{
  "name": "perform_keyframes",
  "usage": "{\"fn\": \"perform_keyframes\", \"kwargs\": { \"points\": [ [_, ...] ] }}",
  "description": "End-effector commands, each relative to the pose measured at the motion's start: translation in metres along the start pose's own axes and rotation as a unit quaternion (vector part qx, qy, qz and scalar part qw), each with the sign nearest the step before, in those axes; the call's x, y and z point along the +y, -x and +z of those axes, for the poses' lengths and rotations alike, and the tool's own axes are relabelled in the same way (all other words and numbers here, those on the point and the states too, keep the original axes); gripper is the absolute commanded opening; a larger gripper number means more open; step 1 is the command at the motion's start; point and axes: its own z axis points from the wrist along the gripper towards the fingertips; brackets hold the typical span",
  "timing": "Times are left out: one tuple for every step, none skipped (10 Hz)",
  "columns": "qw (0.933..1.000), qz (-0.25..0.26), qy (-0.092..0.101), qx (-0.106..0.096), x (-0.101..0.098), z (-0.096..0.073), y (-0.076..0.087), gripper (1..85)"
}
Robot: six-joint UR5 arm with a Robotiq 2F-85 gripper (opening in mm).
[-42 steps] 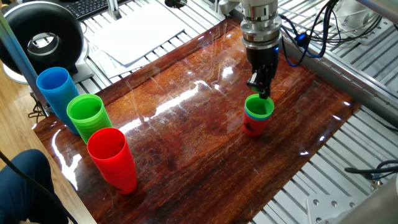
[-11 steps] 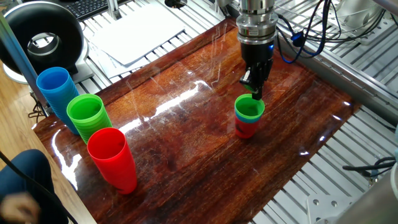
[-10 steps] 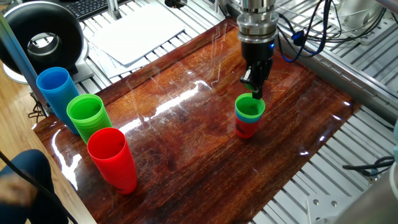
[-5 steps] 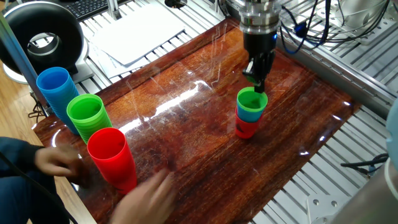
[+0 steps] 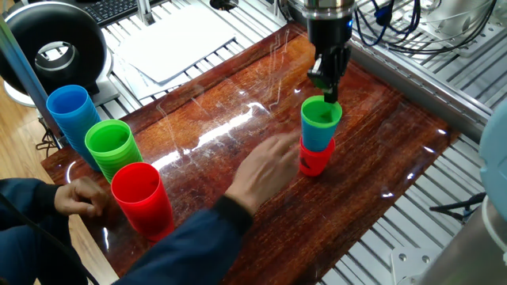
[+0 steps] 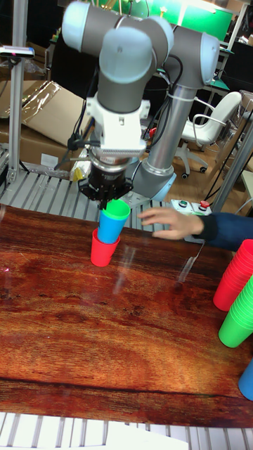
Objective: Pick up the cup
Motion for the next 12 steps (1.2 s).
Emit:
{"fn": "perform_keyframes", "kwargs": {
  "points": [
    [1.0,-0.002,0.001,-0.001,0.0053,-0.0205,-0.0032,1.3],
    [1.0,-0.001,-0.008,0.001,0.0039,-0.0227,-0.0041,1.3],
    [1.0,-0.002,-0.006,-0.001,0.0054,-0.023,-0.0029,1.3],
    [1.0,-0.001,-0.006,-0.001,0.0051,-0.023,-0.0029,1.3],
    [1.0,0.0,-0.007,-0.002,0.0042,-0.0229,-0.0025,1.3],
    [1.0,-0.001,-0.007,-0.002,0.0036,-0.0226,-0.0021,1.3],
    [1.0,-0.001,-0.007,-0.002,0.0034,-0.0225,-0.002,1.3],
    [1.0,-0.001,-0.007,-0.002,0.0034,-0.0225,-0.0022,1.3],
    [1.0,-0.001,-0.007,-0.002,0.0039,-0.0225,-0.0021,1.3],
    [1.0,-0.001,-0.007,-0.002,0.0042,-0.0224,-0.0017,1.3],
    [1.0,0.001,-0.007,-0.002,0.0045,-0.0226,-0.0017,1.3],
    [0.9999,0.004,-0.009,-0.001,0.0037,-0.0228,-0.0019,1.3]
  ]
}}
